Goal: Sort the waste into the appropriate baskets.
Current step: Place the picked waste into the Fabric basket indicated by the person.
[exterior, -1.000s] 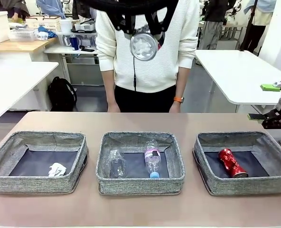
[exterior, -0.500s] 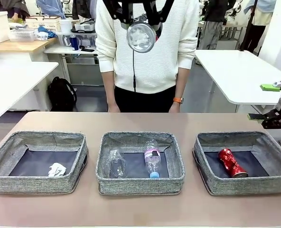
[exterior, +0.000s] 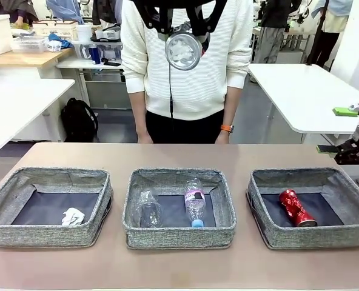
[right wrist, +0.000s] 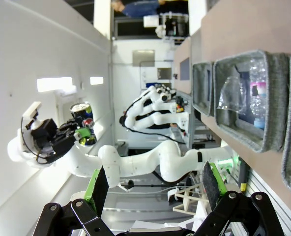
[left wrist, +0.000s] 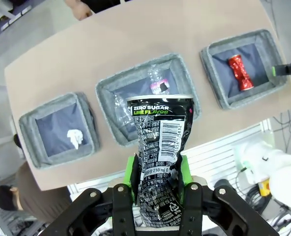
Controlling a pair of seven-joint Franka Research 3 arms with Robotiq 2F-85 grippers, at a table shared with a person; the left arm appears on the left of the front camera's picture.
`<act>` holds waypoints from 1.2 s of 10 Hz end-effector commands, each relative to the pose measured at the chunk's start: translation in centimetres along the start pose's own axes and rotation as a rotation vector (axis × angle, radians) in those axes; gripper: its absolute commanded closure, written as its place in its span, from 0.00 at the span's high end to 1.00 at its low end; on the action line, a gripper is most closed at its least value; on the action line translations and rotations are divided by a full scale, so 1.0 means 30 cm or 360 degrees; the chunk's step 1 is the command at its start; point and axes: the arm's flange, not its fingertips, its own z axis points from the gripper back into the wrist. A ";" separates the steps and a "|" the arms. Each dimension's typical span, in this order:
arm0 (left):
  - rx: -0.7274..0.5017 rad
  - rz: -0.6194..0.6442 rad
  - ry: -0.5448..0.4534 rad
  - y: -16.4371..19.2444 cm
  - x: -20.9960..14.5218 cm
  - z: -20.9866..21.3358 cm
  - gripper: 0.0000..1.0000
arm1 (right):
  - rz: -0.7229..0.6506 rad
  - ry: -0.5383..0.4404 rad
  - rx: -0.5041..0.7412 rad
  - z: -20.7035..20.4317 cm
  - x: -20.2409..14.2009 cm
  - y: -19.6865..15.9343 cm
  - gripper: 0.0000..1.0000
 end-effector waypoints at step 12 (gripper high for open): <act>-0.0026 -0.0002 -0.0013 0.018 -0.015 0.003 0.39 | 0.0000 0.0010 0.0003 0.001 -0.005 0.011 1.00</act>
